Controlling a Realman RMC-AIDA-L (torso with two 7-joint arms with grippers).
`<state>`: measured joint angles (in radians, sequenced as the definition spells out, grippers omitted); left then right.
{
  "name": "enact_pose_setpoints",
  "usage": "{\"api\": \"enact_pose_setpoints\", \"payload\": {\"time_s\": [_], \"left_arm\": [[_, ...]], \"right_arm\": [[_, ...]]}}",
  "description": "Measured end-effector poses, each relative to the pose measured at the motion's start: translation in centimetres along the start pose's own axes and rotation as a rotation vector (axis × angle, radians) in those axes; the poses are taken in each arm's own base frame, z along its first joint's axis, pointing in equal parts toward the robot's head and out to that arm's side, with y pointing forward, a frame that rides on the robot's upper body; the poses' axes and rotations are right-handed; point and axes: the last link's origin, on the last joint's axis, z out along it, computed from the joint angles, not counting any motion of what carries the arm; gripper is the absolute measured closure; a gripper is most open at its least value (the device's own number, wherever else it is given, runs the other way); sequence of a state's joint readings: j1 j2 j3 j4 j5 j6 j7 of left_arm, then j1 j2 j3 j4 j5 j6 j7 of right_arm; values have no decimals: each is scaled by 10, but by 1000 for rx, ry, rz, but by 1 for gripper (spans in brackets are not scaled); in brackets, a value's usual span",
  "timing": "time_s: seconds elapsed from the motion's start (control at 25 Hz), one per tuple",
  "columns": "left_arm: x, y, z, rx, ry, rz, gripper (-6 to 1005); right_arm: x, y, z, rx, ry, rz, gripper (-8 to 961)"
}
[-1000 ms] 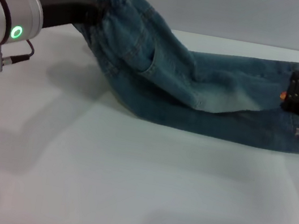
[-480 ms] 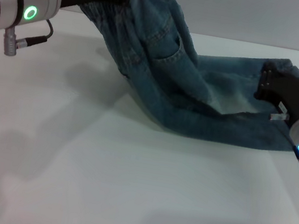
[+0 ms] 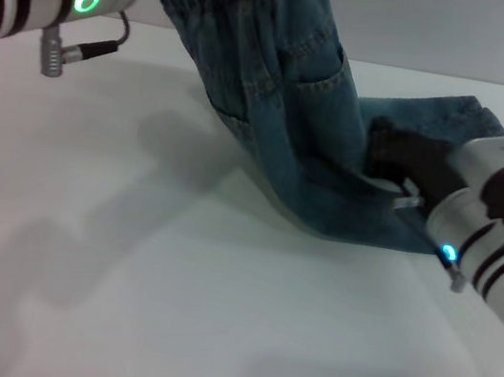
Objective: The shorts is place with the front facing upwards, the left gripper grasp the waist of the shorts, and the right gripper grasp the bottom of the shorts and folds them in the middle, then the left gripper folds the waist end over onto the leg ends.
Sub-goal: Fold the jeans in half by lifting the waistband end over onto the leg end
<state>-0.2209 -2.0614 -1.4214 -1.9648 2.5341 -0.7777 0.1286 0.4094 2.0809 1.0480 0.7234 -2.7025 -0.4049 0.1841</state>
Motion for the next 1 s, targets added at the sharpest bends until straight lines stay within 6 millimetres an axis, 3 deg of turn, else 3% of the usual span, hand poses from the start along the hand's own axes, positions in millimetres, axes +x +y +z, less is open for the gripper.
{"api": "enact_pose_setpoints", "payload": {"time_s": [0.8,1.0], "left_arm": [[8,23,4,-68,21,31,893],[5,22,7,-65,12,25,889]], "right_arm": [[-13,57,29,-213,38,-40,953],[-9,53,28,-203,46,-42,953]]}}
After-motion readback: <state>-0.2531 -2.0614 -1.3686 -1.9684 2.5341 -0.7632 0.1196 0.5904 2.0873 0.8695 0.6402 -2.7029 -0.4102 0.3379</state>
